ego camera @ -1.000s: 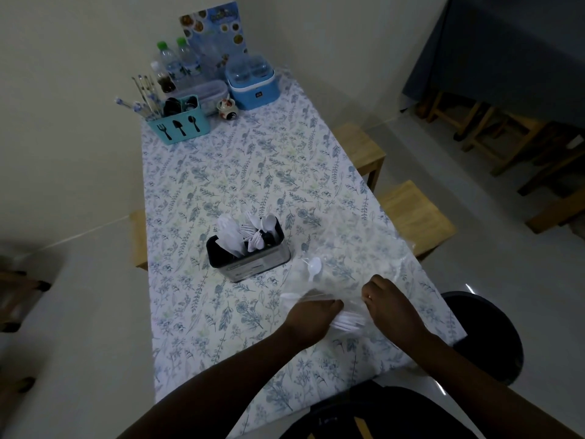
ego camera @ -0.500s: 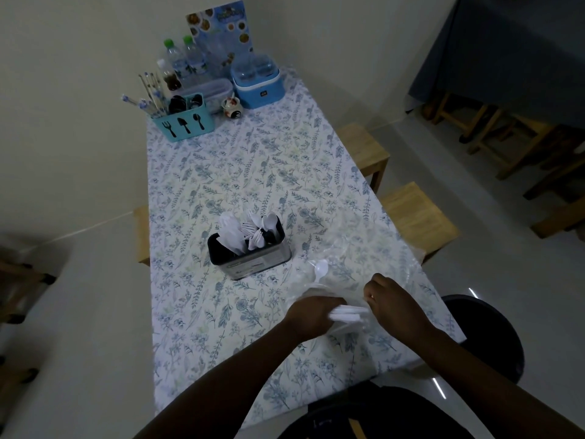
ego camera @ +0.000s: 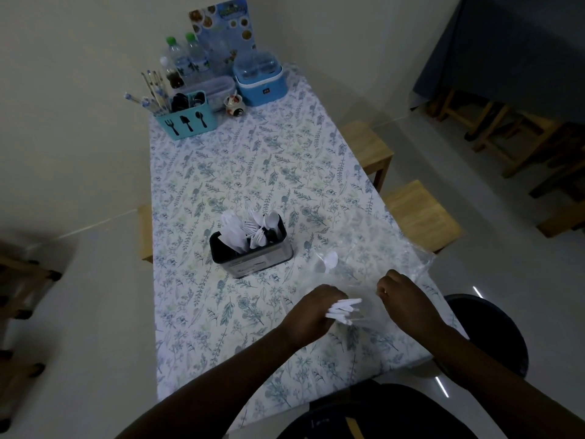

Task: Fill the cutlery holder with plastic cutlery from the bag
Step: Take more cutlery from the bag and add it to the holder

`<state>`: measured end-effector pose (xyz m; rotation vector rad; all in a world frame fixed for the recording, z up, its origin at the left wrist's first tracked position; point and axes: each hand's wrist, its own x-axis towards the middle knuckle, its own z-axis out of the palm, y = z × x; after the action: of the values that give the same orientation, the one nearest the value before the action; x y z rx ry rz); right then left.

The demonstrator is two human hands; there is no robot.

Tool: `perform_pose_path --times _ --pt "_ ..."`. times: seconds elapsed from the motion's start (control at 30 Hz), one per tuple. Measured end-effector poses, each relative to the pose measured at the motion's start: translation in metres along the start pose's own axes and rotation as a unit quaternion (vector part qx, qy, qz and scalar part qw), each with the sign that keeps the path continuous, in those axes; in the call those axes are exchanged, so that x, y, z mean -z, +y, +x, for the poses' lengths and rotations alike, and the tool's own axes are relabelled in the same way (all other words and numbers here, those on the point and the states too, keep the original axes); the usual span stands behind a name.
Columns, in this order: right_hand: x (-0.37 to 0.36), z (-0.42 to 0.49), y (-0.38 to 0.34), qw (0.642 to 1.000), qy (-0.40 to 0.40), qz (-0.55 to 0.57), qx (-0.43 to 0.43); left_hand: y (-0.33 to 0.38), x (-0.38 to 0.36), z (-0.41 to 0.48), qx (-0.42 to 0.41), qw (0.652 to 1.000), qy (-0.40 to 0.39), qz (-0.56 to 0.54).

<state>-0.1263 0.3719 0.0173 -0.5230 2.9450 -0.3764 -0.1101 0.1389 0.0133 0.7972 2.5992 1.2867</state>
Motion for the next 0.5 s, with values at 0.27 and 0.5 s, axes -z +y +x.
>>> perform_pose_path --times 0.27,0.5 --pt "-0.013 0.003 -0.004 0.997 0.021 0.057 -0.051 0.033 0.027 -0.008 -0.137 0.99 -0.014 0.02" --pt "-0.004 0.004 -0.02 0.999 0.021 -0.039 0.021 -0.035 0.059 -0.059 -0.175 0.934 -0.135 0.281"
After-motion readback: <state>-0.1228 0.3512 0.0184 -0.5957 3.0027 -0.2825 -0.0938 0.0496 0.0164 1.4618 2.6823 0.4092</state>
